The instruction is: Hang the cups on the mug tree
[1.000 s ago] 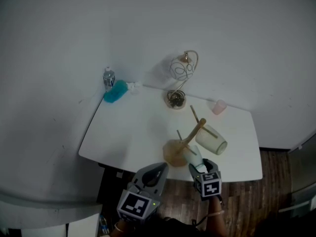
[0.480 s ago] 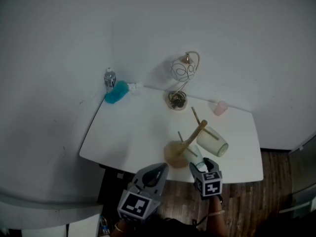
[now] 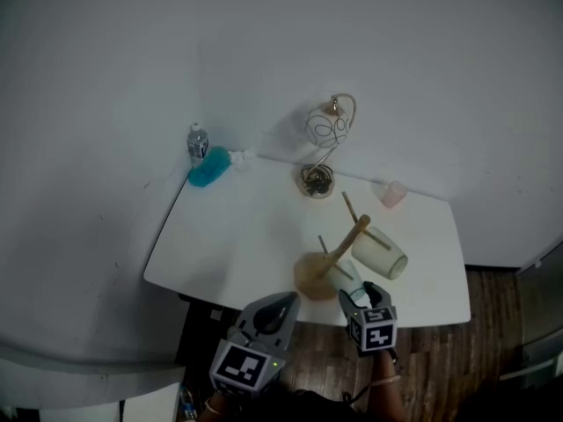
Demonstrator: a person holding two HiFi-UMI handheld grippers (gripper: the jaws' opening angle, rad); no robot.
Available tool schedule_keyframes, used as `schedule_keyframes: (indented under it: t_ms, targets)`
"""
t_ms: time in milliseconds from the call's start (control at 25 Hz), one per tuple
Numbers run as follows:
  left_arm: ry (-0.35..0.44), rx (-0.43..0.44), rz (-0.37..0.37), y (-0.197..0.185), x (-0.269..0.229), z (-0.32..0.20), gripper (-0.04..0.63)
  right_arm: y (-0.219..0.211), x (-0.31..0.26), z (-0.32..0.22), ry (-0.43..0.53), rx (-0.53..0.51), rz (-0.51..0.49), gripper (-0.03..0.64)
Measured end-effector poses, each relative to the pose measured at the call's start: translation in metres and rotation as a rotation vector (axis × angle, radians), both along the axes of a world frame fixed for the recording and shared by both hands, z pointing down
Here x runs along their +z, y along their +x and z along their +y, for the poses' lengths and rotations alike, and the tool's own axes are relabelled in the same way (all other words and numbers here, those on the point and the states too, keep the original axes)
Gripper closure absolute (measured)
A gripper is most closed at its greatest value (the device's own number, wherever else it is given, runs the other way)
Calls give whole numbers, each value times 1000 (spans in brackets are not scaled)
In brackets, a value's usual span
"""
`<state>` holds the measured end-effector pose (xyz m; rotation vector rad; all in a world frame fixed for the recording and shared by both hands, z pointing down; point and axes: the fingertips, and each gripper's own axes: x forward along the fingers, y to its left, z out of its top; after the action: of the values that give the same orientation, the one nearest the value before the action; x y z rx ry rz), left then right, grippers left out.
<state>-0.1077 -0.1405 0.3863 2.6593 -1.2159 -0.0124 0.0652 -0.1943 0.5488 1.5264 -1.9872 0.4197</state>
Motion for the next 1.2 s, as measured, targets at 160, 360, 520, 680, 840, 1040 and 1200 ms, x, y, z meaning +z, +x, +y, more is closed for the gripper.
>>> schedule_keyframes:
  t_ms: [160, 360, 520, 680, 840, 1040, 1200]
  targets:
    - [-3, -7, -6, -2, 1, 1, 595, 0, -1, -2, 23, 6, -12, 339]
    - [-8, -15, -6, -3, 1, 3, 595, -1, -2, 0, 24, 6, -13, 337]
    - [-10, -23, -7, -3, 1, 6, 595, -1, -5, 0, 40, 7, -7, 337]
    - [-10, -37, -5, -4, 0, 8, 595, -2, -9, -1, 57, -5, -13, 337]
    - [-11, -49, -4, -3, 1, 12, 595, -3, -11, 0, 63, -22, -13, 337]
    - [-14, -69, -7, -2, 1, 16, 595, -3, -16, 0, 76, -40, -10, 337]
    - [-14, -82, -11, 0, 1, 21, 595, -4, -19, 3, 82, -53, -14, 337]
